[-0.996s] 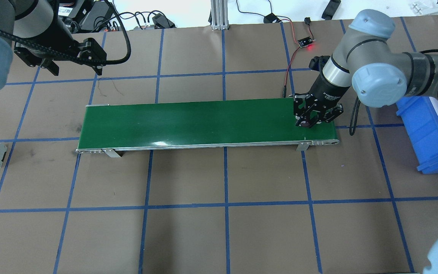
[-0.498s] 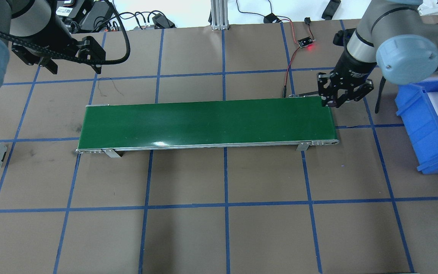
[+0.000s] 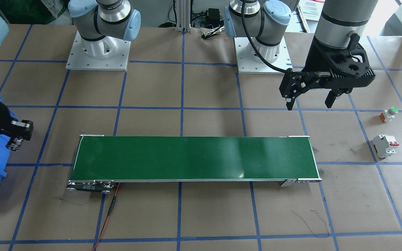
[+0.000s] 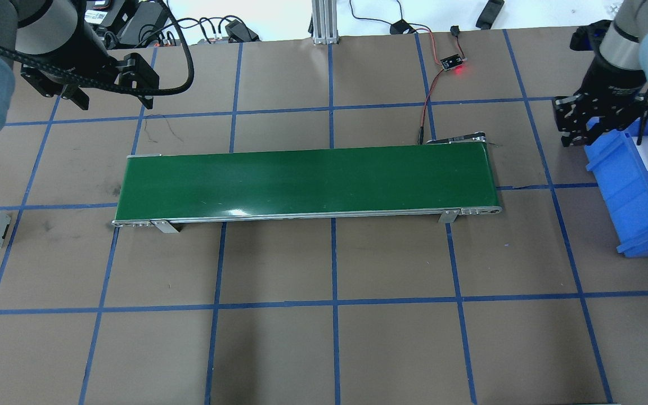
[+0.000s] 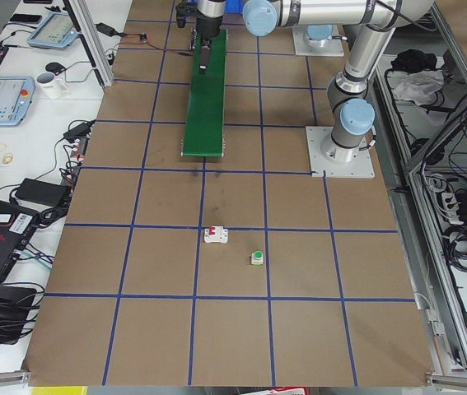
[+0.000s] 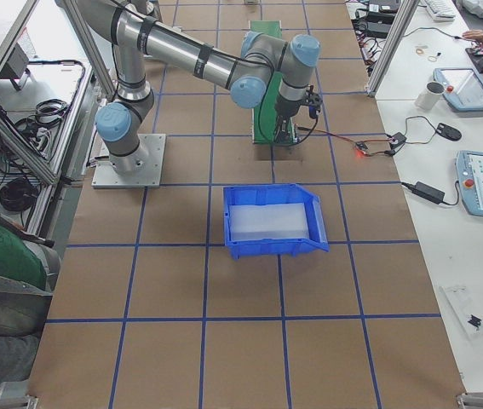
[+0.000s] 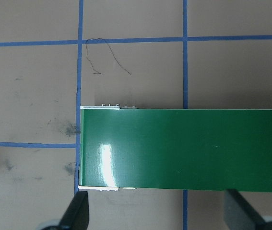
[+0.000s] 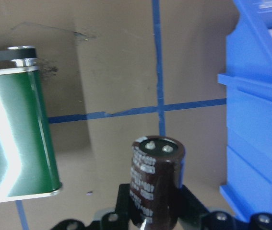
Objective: Move capacitor from left to right
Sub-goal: 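Lift the capacitor with the right gripper and carry it to the blue bin, then lower the capacitor into the blue bin and open the right gripper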
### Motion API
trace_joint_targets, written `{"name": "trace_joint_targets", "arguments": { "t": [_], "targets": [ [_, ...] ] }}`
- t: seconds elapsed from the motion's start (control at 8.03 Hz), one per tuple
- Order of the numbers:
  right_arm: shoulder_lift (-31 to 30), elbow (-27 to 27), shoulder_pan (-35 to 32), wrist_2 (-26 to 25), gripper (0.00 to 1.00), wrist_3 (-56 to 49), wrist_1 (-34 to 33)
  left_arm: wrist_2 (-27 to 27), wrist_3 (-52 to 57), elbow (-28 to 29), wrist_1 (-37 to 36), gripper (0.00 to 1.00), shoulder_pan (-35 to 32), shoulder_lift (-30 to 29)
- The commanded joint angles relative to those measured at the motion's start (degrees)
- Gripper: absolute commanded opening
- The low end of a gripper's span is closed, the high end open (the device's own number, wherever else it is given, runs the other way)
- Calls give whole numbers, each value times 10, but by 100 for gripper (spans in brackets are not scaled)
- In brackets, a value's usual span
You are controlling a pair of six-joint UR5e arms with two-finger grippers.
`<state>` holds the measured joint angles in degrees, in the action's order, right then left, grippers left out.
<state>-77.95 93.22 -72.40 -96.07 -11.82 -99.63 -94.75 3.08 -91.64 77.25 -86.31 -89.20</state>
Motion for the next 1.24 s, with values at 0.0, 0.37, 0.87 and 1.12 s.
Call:
{"name": "trace_joint_targets", "arguments": {
  "t": [0.0,0.37,0.87,1.12],
  "targets": [
    [6,-3,92,-19,0,-122,3,2,0,0,0,100,0,1],
    [37,-7,175,-28,0,-225,-17,1,0,0,0,100,0,0],
    [102,-8,212,-21,0,-297,-81,1,0,0,0,100,0,1],
    [133,0,214,-17,0,-302,-124,1,0,0,0,100,0,0]
  ]
}}
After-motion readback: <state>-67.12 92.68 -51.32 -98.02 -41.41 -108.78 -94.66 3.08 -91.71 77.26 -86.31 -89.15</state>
